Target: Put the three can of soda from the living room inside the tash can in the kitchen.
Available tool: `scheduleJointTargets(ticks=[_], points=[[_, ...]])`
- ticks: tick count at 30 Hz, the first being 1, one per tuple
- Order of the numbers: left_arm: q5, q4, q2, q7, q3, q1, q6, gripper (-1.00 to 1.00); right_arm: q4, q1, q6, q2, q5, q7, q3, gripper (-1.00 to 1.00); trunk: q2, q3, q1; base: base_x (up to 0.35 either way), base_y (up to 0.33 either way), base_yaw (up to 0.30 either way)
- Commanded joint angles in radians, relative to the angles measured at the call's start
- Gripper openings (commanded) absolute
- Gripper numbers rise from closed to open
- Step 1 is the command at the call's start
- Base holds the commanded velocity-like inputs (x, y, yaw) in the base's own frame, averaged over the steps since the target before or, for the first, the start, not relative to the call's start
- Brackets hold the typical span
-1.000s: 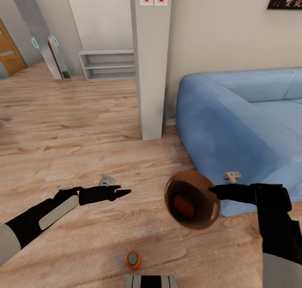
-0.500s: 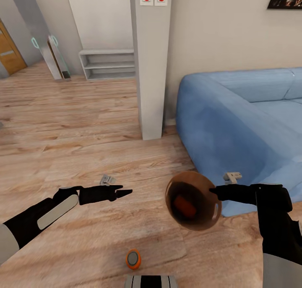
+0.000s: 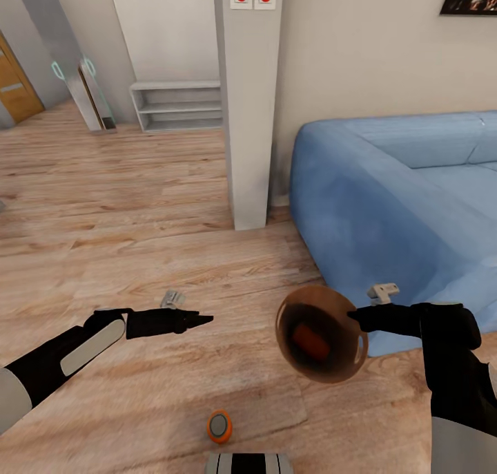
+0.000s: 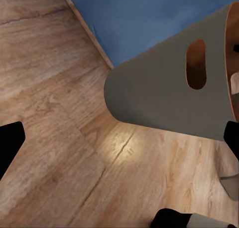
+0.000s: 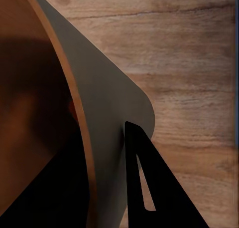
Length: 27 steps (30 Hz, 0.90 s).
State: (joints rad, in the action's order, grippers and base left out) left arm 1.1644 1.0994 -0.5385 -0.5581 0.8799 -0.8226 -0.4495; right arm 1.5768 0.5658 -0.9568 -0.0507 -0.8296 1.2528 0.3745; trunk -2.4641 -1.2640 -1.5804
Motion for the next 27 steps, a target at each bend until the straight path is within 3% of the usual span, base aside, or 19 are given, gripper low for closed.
scheduleJointTargets(ticks=[1,10,11,27], points=[[0.0,-0.006,0.0,-0.006,0.0,0.0,0.0,1.0,0.0,0.0,-0.005,0.0,0.005,0.004,0.0,-1.0,0.0,0.0,0.0,0.0,0.0,0.0],[0.0,-0.056,-0.001,-0.056,-0.001,0.0,-0.003,1.0,0.0,0.0,0.014,-0.002,-0.017,0.006,0.001,-1.0,0.0,0.0,0.0,0.0,0.0,0.0],[0.0,-0.071,-0.001,-0.056,-0.001,0.0,-0.003,1.0,0.0,0.0,-0.09,-0.003,0.118,0.006,0.001,-1.0,0.0,0.0,0.0,0.0,0.0,0.0],[0.0,-0.024,-0.01,-0.056,-0.001,0.0,-0.008,1.0,0.0,0.0,-0.09,-0.006,0.118,0.007,0.001,-1.0,0.0,0.0,0.0,0.0,0.0,0.0]])
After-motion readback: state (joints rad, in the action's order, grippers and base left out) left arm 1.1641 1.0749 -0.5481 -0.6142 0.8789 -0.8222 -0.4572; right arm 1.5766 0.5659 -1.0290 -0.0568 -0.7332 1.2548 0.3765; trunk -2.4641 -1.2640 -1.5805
